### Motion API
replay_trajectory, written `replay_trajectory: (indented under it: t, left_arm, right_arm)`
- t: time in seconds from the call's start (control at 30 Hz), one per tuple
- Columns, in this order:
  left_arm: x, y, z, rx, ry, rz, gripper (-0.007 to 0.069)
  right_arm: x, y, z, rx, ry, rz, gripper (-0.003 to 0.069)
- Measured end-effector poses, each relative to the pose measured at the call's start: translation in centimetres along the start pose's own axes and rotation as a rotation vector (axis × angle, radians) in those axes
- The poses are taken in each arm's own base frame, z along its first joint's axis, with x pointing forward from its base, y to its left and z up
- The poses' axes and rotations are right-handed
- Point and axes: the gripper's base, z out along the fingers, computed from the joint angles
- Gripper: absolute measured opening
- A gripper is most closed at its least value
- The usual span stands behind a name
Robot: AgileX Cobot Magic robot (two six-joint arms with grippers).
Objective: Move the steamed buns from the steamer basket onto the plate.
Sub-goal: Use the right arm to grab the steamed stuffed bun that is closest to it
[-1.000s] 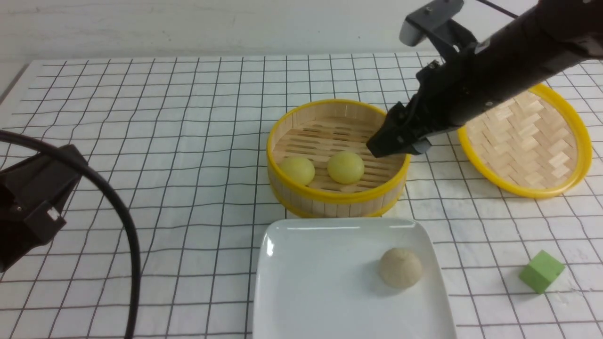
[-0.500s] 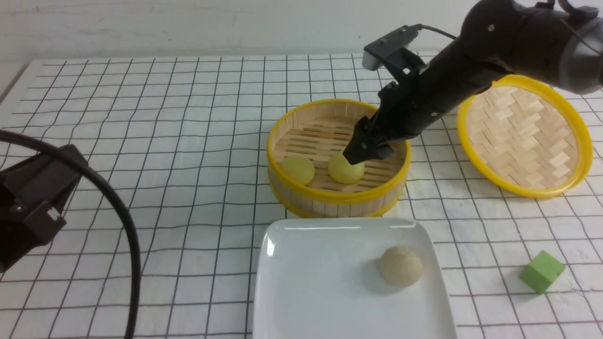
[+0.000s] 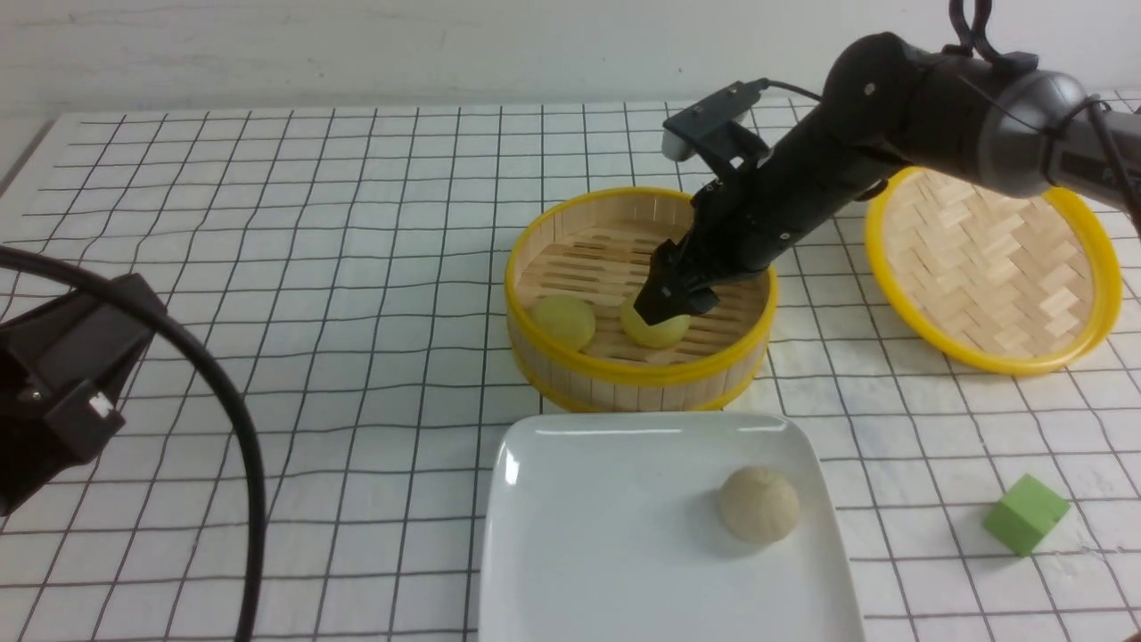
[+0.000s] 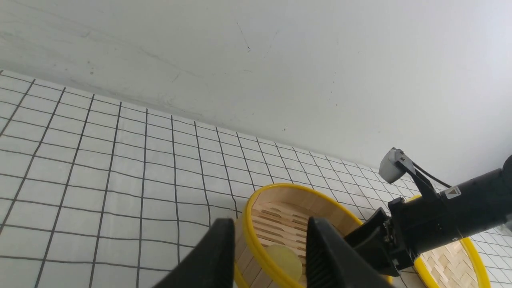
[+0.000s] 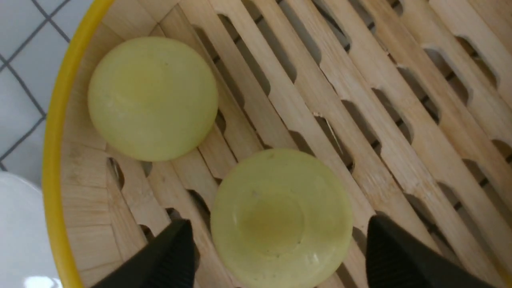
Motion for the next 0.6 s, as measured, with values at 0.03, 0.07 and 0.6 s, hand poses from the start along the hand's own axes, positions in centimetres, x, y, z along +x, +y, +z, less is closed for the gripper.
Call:
replay_trajectory:
  t: [0.03,0.07,0.6]
  left_arm:
    - [0.0,0.0,0.0,0.0,0.0,0.0,0.0283]
    - [0.0,0.0,0.0,0.0,0.0,0.0,0.0283]
    - [0.0,0.0,0.0,0.0,0.0,0.0,0.0283]
  right_arm:
    - [0.0,0.0,0.1,0.0,0.001,0.001,0.0532]
    - [0.0,-0.1,0.1,0.003,-0.003,0.001,0.0516]
    - [0.3,-0.2,1.5,-0.029,-0.022,-0.056,0.0009]
